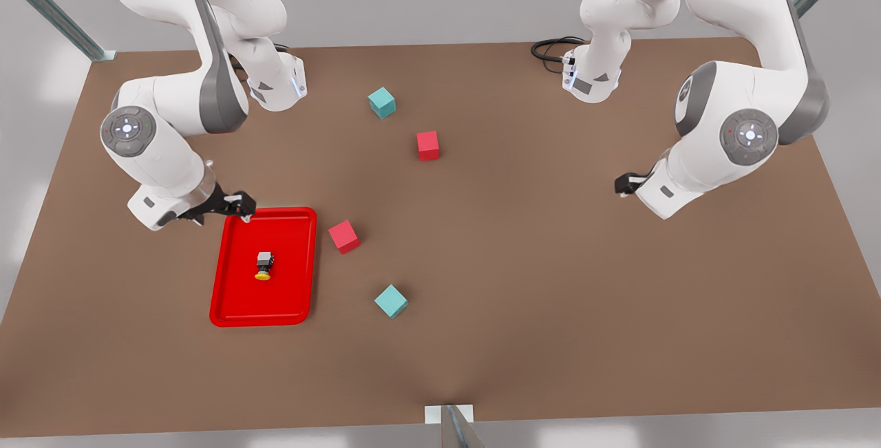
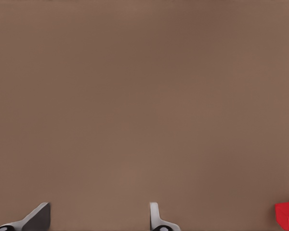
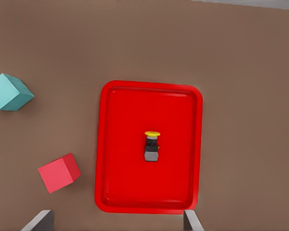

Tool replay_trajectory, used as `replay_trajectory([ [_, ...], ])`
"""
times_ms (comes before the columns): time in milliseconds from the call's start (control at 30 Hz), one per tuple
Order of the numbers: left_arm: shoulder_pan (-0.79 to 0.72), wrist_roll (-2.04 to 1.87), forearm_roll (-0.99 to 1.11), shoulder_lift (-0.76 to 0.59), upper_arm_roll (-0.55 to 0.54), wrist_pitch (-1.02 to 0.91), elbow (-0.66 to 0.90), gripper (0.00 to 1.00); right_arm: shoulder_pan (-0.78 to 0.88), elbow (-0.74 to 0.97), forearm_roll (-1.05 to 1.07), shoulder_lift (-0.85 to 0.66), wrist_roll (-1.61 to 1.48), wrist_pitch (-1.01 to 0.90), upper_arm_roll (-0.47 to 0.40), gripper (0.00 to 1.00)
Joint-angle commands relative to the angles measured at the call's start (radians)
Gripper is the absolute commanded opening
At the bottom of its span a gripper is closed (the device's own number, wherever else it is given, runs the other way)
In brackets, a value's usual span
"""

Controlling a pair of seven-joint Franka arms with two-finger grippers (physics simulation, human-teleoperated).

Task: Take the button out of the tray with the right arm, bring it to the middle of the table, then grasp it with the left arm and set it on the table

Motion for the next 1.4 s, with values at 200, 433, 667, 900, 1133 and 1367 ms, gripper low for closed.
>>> replay_trajectory([
  [200, -0.002, -0.005, -0.006, 0.058, 0.0, 0.061, 0.002, 1.0, -0.029, 0.122, 0.015, 0.278, 0.075, -0.147, -0.001, 1.0],
  [433, -0.002, -0.003, -0.006, 0.058, -0.001, 0.058, 0.002, 1.0, -0.098, -0.481, 0.005, 0.26, 0.035, 0.719, -0.001, 1.0],
  [667, 0.0, -0.003, -0.006, 0.064, -0.001, 0.059, 0.002, 1.0, -0.098, -0.564, 0.006, 0.252, 0.045, 0.867, -0.001, 1.0],
  [900, 0.0, -0.003, -0.006, 0.066, -0.001, 0.059, 0.002, 1.0, -0.13, -0.601, 0.008, 0.254, 0.053, 0.857, -0.001, 1.0],
  [1133, 0.0, -0.005, -0.007, 0.066, -0.001, 0.058, 0.002, 1.0, -0.122, -0.532, 0.009, 0.358, 0.05, 0.867, -0.001, 1.0],
  [1367, 0.001, -0.003, -0.007, 0.066, -0.001, 0.054, 0.001, 1.0, -0.121, -0.532, 0.008, 0.364, 0.042, 0.859, -0.001, 0.45],
])
